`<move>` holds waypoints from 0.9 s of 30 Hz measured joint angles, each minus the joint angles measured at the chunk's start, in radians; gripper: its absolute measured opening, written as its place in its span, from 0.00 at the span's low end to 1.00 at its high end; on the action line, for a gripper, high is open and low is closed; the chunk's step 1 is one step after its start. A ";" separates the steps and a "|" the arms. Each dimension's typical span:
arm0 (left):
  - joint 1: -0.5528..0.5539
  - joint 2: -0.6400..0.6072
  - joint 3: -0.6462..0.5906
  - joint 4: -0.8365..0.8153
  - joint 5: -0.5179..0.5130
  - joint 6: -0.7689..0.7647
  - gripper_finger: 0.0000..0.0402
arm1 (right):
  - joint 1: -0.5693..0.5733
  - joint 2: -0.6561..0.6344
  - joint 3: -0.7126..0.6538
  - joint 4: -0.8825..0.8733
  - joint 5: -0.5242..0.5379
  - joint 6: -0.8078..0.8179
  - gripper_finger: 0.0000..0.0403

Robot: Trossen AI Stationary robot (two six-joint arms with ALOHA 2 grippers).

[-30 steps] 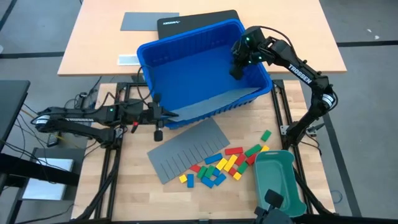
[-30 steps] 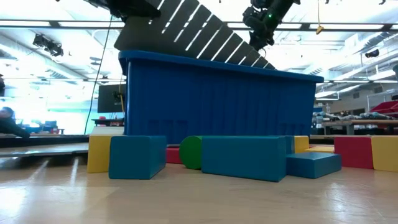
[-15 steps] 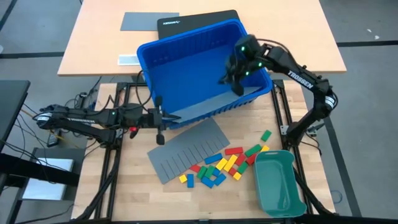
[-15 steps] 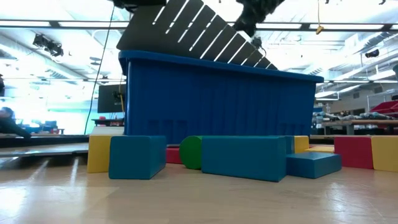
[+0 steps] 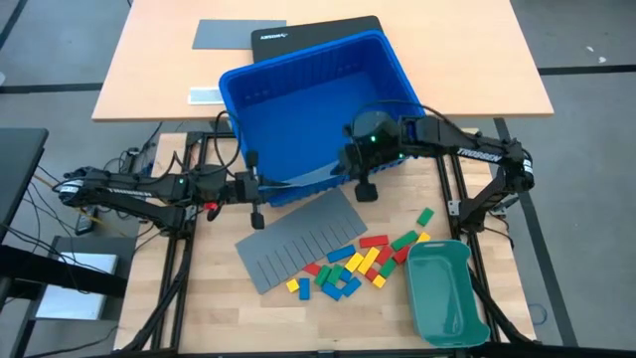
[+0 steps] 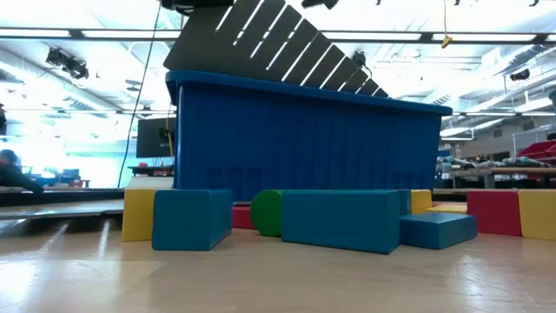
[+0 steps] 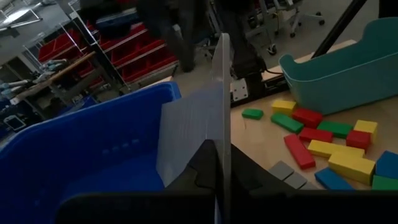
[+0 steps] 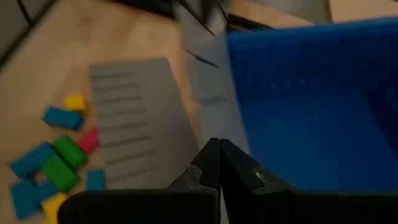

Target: Sort Items/Unsort Items

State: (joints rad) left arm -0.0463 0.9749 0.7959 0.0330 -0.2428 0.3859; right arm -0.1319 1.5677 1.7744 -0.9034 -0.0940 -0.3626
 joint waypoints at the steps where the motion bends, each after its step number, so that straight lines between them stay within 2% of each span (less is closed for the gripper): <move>1: 0.000 0.000 0.000 0.000 -0.001 0.000 0.02 | 0.011 0.000 0.000 0.008 0.000 0.019 0.01; 5: 0.000 0.000 0.000 0.001 -0.003 0.001 0.02 | 0.046 -0.001 -0.034 0.060 0.044 0.036 0.07; 10: 0.000 0.000 0.000 0.002 -0.004 0.002 0.02 | 0.079 0.000 -0.107 0.150 0.200 -0.013 0.19; 14: 0.000 0.000 0.000 0.013 -0.016 0.002 0.02 | 0.080 0.003 -0.162 0.232 0.209 -0.032 0.28; 17: 0.000 0.000 0.000 0.026 -0.017 0.002 0.02 | 0.080 0.004 -0.177 0.261 0.206 -0.033 0.30; 20: 0.000 0.000 0.000 0.027 -0.018 0.002 0.02 | 0.080 0.023 -0.185 0.259 0.249 -0.023 0.25; 24: 0.000 0.000 0.000 0.032 -0.020 0.003 0.02 | 0.065 0.048 -0.190 0.250 0.246 -0.055 0.06; 27: 0.001 -0.008 0.005 0.005 -0.028 0.003 0.02 | 0.042 0.055 -0.210 0.260 0.232 -0.059 0.03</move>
State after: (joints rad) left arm -0.0456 0.9672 0.8012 0.0377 -0.2711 0.3891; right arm -0.0898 1.6232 1.5645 -0.6434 0.1377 -0.4220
